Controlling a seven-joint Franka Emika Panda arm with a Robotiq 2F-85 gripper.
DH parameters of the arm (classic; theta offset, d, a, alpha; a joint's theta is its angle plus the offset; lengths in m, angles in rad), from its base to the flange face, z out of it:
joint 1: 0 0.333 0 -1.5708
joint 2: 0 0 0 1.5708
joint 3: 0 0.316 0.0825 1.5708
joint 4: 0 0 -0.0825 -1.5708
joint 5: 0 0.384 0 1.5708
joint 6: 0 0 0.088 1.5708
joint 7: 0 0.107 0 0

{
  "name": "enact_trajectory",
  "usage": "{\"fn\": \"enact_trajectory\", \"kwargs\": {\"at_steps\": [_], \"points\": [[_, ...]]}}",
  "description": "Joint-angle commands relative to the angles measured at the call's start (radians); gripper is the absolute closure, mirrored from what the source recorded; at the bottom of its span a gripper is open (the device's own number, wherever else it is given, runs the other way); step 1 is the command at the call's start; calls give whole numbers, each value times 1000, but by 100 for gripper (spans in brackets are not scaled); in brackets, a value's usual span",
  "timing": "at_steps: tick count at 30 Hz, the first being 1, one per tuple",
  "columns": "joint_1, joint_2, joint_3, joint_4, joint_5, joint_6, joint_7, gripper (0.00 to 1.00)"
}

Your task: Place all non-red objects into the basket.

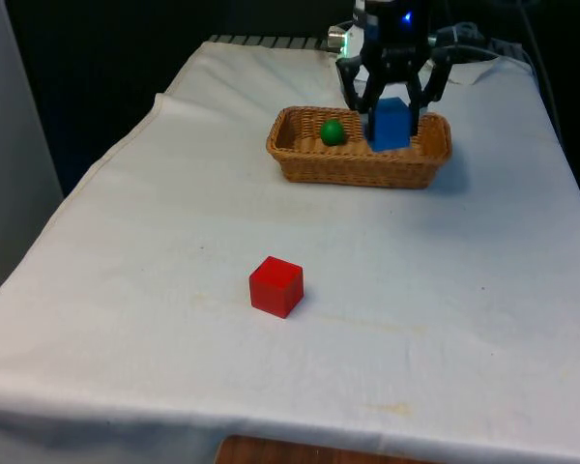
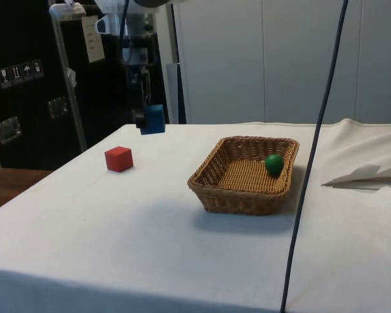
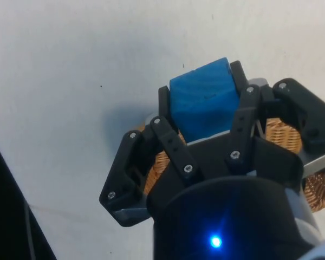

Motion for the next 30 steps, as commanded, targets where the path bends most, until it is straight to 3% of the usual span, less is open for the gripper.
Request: {"fn": "enact_trajectory", "kwargs": {"at_steps": [1,3,7,12,30], "points": [[2,-23,-4,-16,-7,-6,11,100],[0,-9,-1,-5,0,-6,3,100],[1,-65,-7,-38,-11,-31,20,100],[-2,-86,-5,-50,0,-38,14,100],[1,-196,-7,-126,-24,-72,85,100]]}}
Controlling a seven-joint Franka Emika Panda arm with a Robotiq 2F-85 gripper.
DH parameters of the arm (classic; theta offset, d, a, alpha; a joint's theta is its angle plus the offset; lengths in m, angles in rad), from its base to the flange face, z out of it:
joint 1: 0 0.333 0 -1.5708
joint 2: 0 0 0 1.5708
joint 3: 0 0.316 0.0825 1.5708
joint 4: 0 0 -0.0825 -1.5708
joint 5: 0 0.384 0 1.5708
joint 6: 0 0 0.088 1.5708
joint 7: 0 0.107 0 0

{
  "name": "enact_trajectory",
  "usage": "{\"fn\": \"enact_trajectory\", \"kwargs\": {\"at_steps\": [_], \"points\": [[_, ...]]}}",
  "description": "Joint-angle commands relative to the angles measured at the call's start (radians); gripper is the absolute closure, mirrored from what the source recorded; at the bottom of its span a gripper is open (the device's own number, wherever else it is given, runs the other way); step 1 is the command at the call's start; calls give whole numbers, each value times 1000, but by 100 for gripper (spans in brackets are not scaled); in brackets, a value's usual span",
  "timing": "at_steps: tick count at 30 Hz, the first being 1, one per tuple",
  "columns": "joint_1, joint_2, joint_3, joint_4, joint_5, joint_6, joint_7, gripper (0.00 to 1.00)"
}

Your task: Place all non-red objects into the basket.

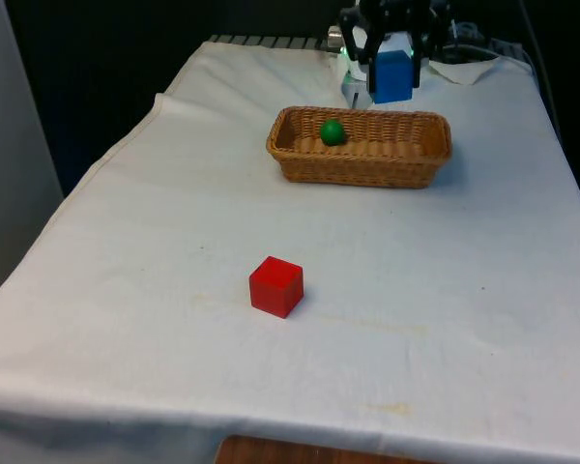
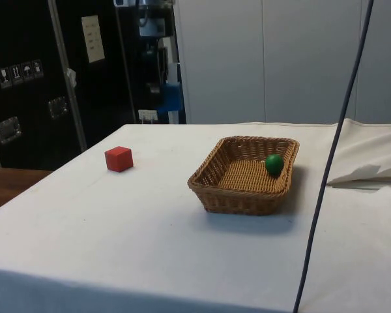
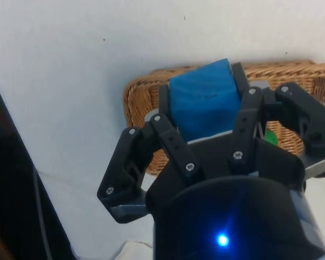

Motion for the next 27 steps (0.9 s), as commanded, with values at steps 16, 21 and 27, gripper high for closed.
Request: {"fn": "enact_trajectory", "kwargs": {"at_steps": [16,21,27], "points": [[0,-94,1,-103,-22,5,64,100],[-1,-118,2,-136,-22,9,77,100],[-1,-144,3,-174,-25,15,93,100]]}}
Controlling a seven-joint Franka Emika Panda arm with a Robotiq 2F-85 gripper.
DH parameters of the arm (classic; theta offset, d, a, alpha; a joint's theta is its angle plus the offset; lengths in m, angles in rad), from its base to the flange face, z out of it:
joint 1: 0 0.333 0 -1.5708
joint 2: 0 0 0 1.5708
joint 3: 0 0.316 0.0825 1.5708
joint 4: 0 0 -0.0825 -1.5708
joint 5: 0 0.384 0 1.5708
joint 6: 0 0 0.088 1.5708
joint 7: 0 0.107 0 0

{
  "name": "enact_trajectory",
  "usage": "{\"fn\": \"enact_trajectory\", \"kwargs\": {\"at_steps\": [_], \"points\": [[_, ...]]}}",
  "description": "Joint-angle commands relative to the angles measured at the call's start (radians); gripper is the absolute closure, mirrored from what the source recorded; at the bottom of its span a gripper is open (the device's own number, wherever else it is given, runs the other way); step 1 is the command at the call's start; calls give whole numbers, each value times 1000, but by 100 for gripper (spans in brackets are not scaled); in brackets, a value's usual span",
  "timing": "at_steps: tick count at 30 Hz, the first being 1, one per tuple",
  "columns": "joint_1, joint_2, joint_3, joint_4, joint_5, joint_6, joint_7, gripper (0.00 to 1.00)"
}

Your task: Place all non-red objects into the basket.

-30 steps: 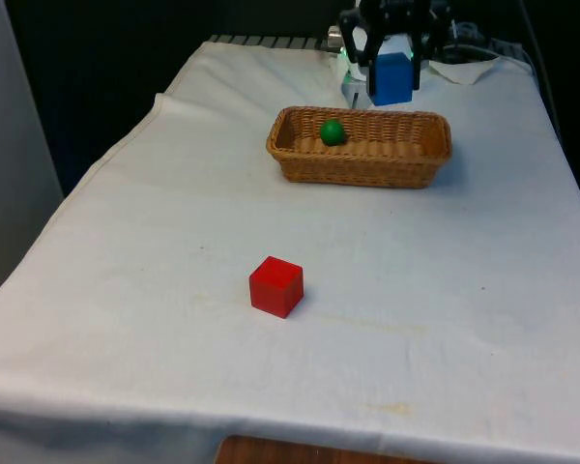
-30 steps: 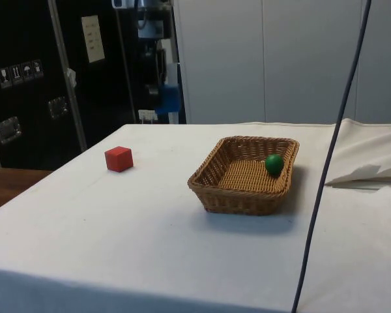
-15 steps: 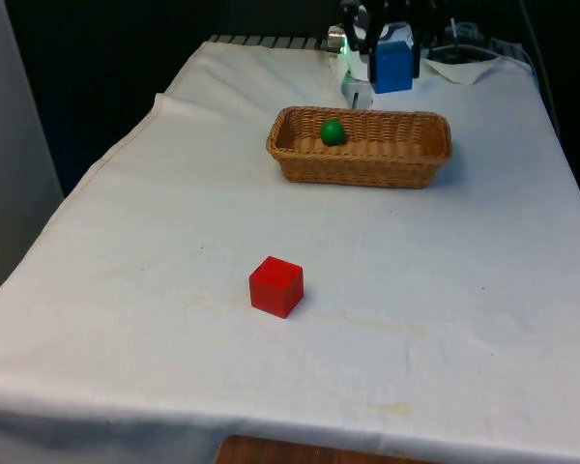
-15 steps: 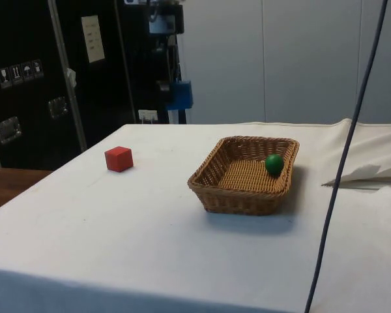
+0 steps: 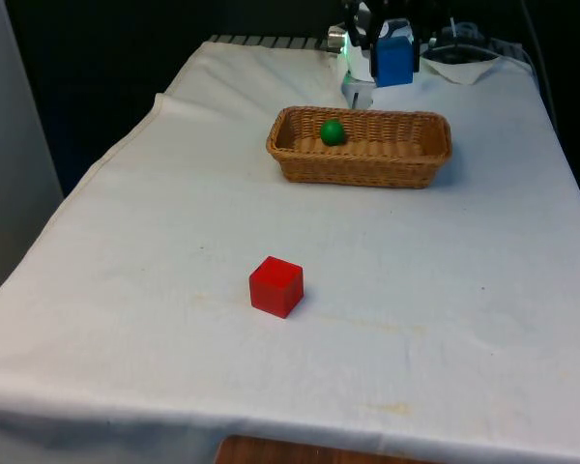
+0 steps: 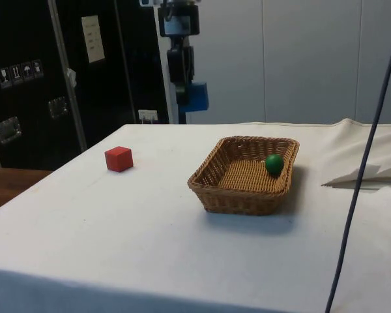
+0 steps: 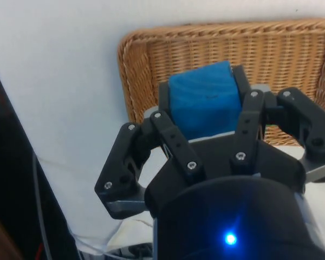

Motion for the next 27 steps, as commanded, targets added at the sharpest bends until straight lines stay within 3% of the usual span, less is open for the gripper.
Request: {"fn": "enact_trajectory", "kwargs": {"at_steps": [1,6,7,16,17,18,23,25,26,27], "points": [[-1,-12,2,-17,-18,14,20,100],[-2,-37,2,-58,-24,26,37,100],[0,-31,0,-50,-5,13,19,100],[-4,-72,4,-133,-54,78,72,100],[0,-64,1,-121,-32,60,51,100],[-4,-74,4,-139,-58,83,76,100],[-5,-88,4,-179,-87,125,103,100],[-6,-91,4,-191,-96,139,112,100],[0,-85,1,-182,-74,124,92,100],[-6,-93,4,-198,-102,146,118,100]]}}
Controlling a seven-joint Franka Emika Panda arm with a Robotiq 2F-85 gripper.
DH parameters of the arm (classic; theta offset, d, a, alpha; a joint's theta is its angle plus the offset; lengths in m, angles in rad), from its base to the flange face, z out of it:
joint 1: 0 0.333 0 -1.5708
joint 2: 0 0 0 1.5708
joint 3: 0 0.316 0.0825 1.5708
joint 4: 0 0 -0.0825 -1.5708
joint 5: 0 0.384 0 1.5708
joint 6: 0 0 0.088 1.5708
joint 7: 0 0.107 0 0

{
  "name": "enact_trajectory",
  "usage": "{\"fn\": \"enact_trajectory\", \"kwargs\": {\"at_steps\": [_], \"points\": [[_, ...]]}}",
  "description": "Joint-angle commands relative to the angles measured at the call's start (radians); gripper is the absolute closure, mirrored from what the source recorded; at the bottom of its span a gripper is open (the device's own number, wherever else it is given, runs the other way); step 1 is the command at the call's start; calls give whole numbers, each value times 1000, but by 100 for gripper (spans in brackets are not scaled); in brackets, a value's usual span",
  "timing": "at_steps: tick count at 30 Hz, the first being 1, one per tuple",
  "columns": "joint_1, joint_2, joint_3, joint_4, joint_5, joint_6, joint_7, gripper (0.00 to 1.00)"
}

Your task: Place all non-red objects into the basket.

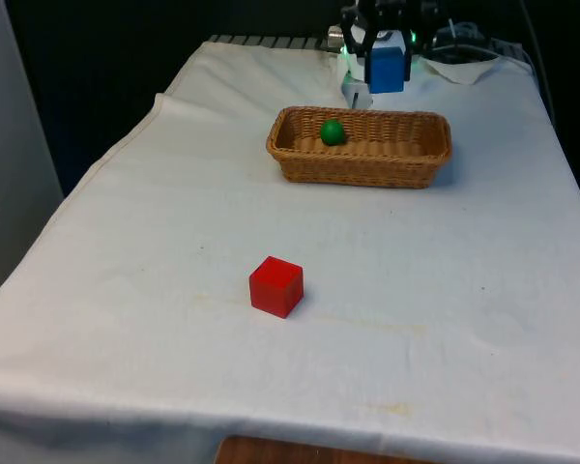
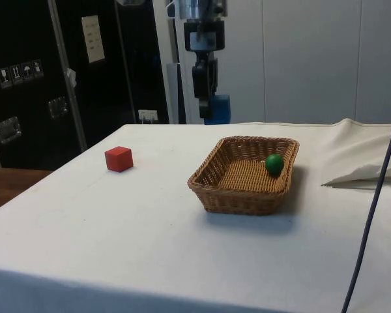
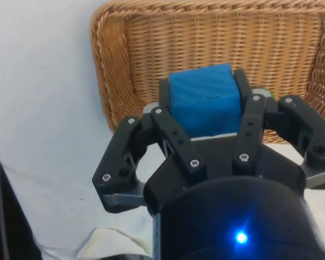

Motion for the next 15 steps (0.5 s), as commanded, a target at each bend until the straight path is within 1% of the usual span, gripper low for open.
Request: {"fn": "enact_trajectory", "kwargs": {"at_steps": [1,7,8,9,15], "points": [[-6,-8,3,-14,-28,21,25,100],[-7,-22,3,-56,-51,63,49,100],[-1,-15,0,-45,-30,47,31,100],[-7,-24,3,-64,-53,70,51,100],[-10,-35,3,-125,-53,126,61,100]]}}
